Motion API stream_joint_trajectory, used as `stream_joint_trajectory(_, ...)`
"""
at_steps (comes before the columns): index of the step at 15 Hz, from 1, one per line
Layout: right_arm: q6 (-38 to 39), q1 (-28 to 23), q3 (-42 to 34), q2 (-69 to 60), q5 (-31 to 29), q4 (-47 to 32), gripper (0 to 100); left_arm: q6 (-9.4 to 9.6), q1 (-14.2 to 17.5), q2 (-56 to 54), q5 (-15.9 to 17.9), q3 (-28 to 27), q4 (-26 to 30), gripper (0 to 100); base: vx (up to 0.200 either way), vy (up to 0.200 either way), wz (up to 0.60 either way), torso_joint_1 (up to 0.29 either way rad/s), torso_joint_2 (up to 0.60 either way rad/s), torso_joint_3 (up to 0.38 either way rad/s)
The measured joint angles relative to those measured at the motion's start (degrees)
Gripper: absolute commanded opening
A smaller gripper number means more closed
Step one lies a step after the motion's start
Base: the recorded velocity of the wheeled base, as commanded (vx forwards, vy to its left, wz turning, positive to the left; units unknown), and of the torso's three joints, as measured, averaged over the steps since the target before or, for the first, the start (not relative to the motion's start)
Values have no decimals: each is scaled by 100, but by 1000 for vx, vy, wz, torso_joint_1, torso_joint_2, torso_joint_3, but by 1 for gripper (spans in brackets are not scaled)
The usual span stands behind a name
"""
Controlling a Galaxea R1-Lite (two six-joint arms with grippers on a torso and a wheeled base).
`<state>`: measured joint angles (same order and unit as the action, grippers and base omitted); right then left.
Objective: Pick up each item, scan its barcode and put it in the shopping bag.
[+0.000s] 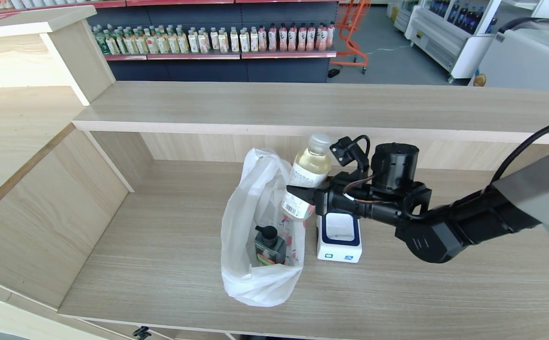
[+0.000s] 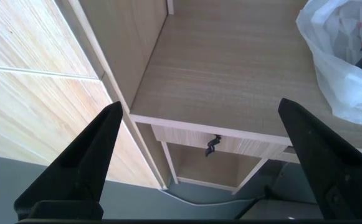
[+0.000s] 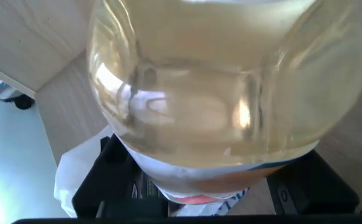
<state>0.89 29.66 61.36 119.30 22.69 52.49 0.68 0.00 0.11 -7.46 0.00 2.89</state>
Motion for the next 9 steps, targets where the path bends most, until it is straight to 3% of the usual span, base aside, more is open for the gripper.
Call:
stream_joint_trajectory(4,-160,212,824,741,-11,28,0,2,0,0,2,0,0,100,0,0,0,0,0,0)
stream_joint_trajectory(9,-858,223,1295,1548,-205,334,0,2,0,0,2,0,0,100,0,0,0,0,0,0)
